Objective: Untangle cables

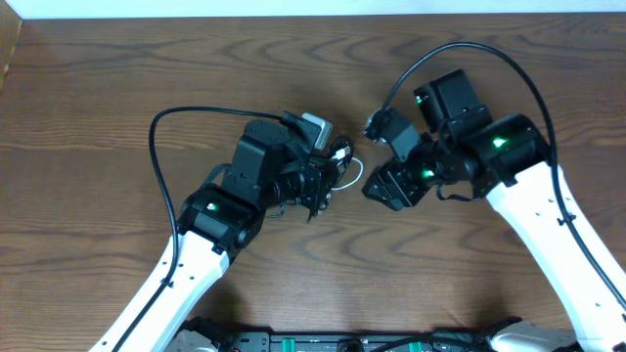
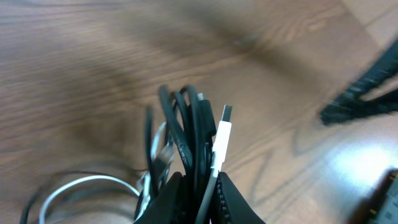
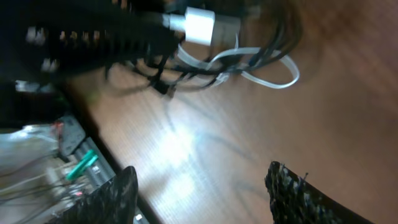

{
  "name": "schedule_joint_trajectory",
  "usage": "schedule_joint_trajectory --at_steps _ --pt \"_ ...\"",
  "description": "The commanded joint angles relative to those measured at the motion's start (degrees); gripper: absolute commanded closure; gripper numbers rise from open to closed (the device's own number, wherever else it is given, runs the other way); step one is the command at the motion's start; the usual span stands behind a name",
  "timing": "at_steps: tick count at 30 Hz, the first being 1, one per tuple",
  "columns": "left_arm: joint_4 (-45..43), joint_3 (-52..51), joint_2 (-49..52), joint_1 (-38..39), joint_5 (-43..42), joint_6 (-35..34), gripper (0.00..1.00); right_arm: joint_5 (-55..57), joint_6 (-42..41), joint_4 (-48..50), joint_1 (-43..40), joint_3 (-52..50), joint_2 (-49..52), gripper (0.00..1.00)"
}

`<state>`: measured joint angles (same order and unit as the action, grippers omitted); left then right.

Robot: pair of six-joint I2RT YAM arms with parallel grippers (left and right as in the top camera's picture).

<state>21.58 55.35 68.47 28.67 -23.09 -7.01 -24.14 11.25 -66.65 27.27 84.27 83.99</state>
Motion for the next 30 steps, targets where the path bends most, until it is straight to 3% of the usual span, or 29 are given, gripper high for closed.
schedule_joint_trajectory --at_steps 1,5,9,12,14,15,19,24,30 --pt "-0.5 1.6 -0.4 0.0 -7.3 1.2 0.86 8.1 -2.6 2.8 2.1 0.2 0.1 0.37" --pt "-1.0 1.6 -0.6 0.0 -10.7 1.2 0.86 18.4 -9.9 4.9 2.3 0.2 0.4 0.36" --pt "-8.5 1.8 -2.6 -1.4 -17.5 -1.3 0.83 28.5 -17.5 4.5 2.3 0.2 1.2 0.35" --pt "-10.3 2.0 -5.2 -5.4 -7.5 -9.0 0.75 32.3 -21.4 3.7 2.2 0.2 1.8 0.33" --pt "-9.1 2.0 -6.9 -8.1 -0.5 -13.0 0.74 33.3 -22.4 3.4 2.1 0.2 2.1 0.23" --pt "-8.5 2.0 -7.6 -9.4 1.5 -14.3 0.66 33.2 -22.4 3.4 2.1 0.2 2.2 0.21" --pt "-3.5 2.0 -10.8 -15.3 3.9 -17.1 0.64 29.7 -21.2 3.4 2.1 0.2 3.4 0.05" --pt "9.1 1.9 -11.6 -18.4 4.0 -15.6 0.6 11.3 -8.5 2.3 2.1 0.2 6.9 0.01" --pt "21.0 1.9 -11.5 -18.6 7.5 -11.0 0.51 10.6 -12.0 1.0 2.1 0.2 14.8 0.01"
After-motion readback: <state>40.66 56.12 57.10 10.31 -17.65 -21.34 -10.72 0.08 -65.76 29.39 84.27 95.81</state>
